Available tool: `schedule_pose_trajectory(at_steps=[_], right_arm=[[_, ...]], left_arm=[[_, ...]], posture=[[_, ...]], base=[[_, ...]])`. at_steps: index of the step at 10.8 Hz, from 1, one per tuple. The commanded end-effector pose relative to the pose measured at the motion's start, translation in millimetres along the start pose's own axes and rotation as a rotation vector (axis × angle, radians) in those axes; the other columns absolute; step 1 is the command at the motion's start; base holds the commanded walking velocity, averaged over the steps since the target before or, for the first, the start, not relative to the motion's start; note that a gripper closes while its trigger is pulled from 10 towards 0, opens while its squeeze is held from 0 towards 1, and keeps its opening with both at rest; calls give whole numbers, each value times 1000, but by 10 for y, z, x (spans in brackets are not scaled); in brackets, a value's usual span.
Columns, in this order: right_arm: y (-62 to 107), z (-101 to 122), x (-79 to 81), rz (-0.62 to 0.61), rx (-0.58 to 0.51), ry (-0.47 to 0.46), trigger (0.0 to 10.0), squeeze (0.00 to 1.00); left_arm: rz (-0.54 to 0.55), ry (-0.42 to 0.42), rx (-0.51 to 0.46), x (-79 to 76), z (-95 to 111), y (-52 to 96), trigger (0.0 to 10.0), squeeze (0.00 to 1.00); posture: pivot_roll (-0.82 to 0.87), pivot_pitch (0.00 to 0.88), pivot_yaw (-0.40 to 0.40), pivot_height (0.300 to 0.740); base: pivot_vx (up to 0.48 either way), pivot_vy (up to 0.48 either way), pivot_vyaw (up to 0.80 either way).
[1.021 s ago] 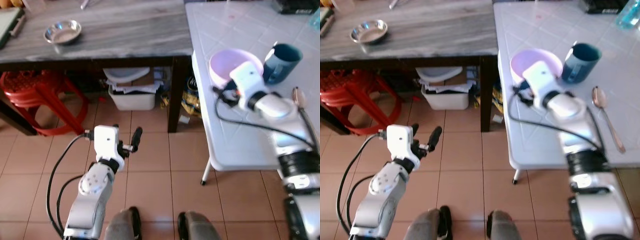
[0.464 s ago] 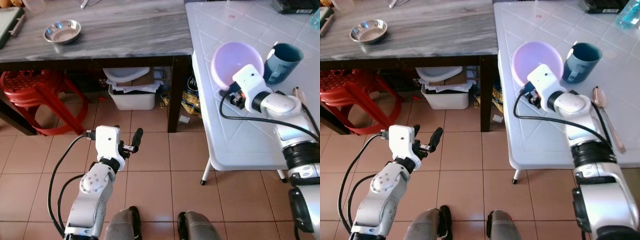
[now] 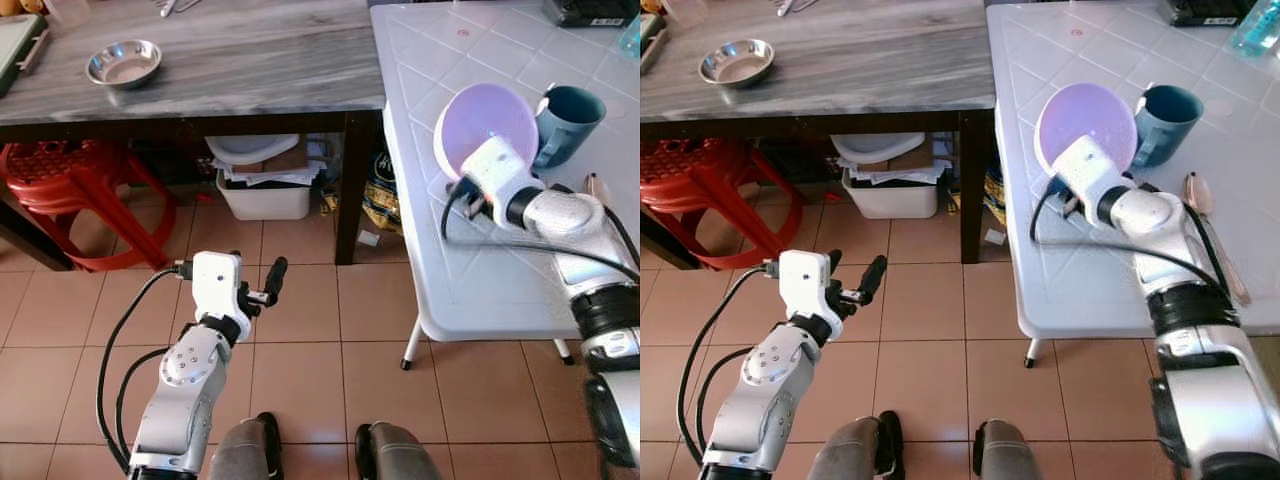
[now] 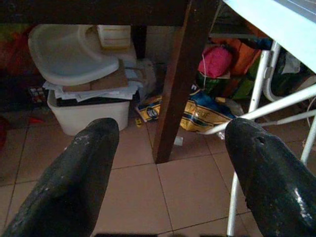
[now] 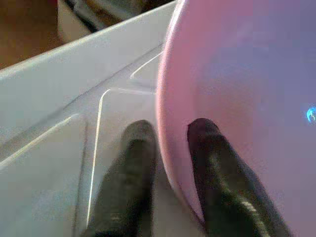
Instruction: Setting the table
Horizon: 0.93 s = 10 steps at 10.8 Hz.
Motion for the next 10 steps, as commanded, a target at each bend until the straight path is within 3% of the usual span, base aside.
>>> schedule_pose_trajectory(at_steps=[1, 5, 8, 9, 10], right_arm=[[12, -39, 13, 3, 17, 65, 0, 0], [14, -131, 110, 20, 28, 77, 0, 0], [27, -124, 83, -5, 8, 121, 0, 0], [27, -10, 89, -21, -61, 126, 0, 0], [42, 245, 130, -61, -220, 73, 0, 0]], left_arm=[[-2, -4, 25, 13, -59, 25, 10000, 0], [-114, 43, -16, -114, -19, 44, 10000, 0], [-124, 49, -17, -127, -23, 49, 10000, 0], [-108, 48, -14, -106, -30, 46, 10000, 0], [-57, 21, 5, -37, -67, 36, 10000, 0]], posture=[[-52, 190, 55, 740], [-55, 190, 55, 740], [-58, 188, 55, 740], [-61, 189, 54, 740], [-60, 184, 52, 740]], base=[[0, 0, 0], [0, 0, 0], [0, 0, 0], [0, 0, 0], [0, 0, 0]])
Point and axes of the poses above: a point about 5 cm out from each wrist's last joint towards the gripper, its own y axis pointing back from the gripper into the wrist, its own z axis along the axis of the wrist's last joint, x = y × z, the point moved 3 cm from there along -y, pointing out of the wrist towards the gripper, and after that the axes turned 14 degrees about -y, right-handed, at the moved point
